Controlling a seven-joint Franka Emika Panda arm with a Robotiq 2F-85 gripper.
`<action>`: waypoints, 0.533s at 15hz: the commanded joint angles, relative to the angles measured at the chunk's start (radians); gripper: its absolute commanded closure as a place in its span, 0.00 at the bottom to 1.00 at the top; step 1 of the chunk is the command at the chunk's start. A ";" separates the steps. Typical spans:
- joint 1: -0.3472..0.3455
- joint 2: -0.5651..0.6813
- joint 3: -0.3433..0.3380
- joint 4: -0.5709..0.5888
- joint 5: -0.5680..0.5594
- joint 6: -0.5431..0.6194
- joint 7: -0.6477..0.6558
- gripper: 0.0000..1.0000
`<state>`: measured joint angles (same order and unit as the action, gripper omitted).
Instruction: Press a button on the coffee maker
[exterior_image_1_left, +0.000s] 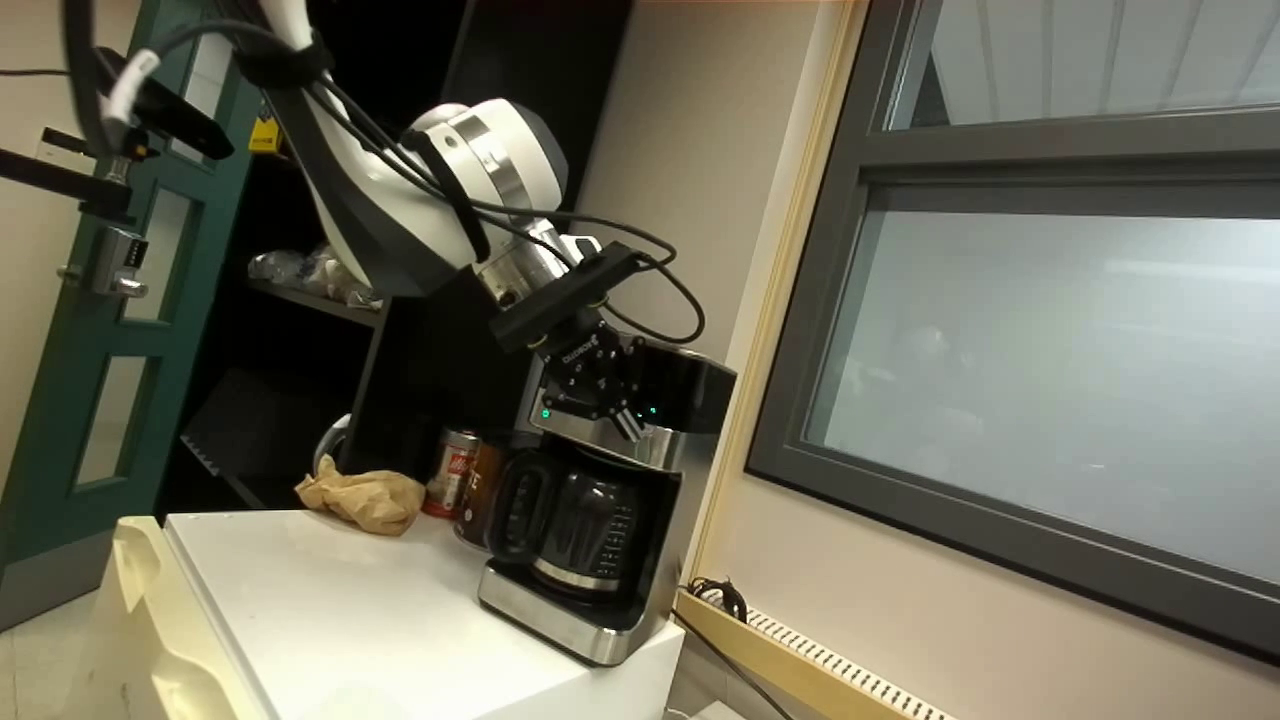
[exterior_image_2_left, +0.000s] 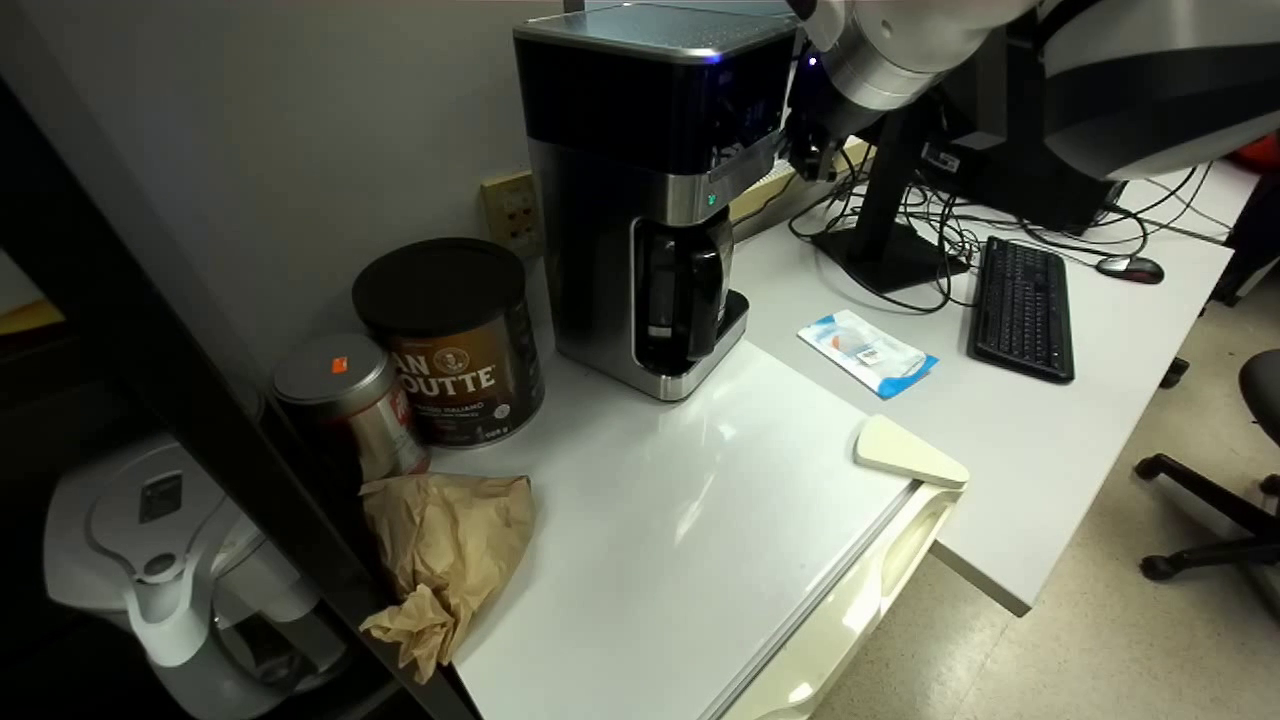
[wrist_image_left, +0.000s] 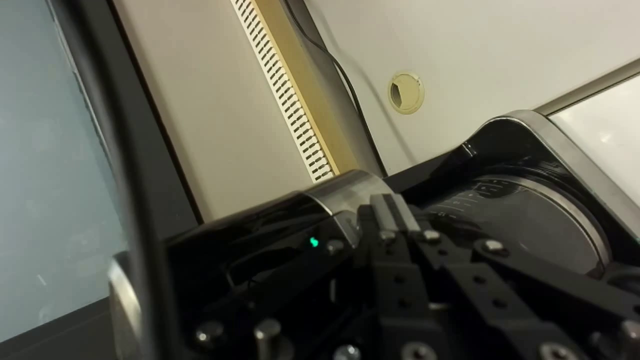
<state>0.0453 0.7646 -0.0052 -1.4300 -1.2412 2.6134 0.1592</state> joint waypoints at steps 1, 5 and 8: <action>0.019 -0.040 -0.021 -0.069 -0.004 0.041 0.000 1.00; 0.037 -0.112 -0.050 -0.194 -0.071 0.080 0.074 1.00; 0.035 -0.176 -0.061 -0.300 -0.166 0.095 0.166 1.00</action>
<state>0.0656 0.6886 -0.0340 -1.5873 -1.3252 2.6740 0.2339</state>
